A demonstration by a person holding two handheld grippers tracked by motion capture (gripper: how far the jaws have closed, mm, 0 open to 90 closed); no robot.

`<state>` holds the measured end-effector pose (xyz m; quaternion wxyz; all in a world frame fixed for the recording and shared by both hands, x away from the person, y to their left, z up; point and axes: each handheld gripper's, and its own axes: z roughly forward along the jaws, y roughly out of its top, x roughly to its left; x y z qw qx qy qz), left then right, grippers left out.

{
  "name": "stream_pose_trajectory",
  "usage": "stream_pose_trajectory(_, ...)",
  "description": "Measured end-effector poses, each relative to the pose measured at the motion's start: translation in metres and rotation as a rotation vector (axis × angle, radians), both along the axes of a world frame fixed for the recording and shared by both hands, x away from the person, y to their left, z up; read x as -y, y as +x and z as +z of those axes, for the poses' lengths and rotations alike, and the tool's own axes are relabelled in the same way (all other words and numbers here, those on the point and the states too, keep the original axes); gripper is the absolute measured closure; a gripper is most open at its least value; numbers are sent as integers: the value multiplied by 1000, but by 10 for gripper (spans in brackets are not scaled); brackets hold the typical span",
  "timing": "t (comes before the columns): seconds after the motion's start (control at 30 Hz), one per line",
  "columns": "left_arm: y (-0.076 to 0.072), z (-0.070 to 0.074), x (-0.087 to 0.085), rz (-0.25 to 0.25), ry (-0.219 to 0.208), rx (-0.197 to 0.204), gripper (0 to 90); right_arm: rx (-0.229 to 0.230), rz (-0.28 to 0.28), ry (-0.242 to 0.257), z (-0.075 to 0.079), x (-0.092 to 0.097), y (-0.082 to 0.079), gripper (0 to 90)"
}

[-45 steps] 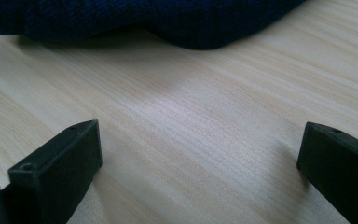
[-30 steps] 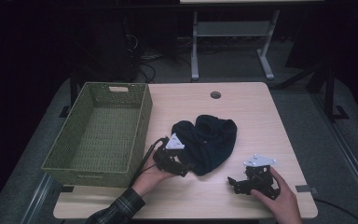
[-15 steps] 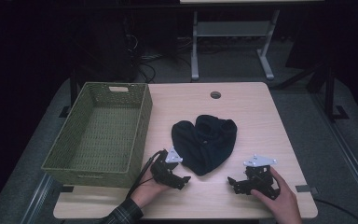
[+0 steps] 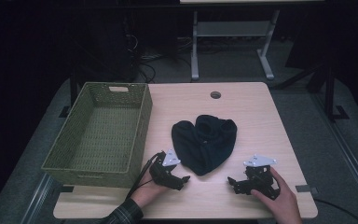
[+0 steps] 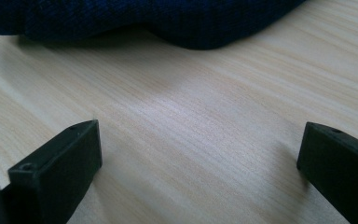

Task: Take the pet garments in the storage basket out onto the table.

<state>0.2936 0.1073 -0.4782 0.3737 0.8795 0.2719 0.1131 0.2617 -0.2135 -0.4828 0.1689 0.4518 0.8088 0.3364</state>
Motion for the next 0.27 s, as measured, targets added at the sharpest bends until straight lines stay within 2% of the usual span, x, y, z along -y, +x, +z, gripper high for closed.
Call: stream_pose_trajectory(0.27,-1,0,0,6,-1,0,130,-1,-2,-2,0,0,-1,0)
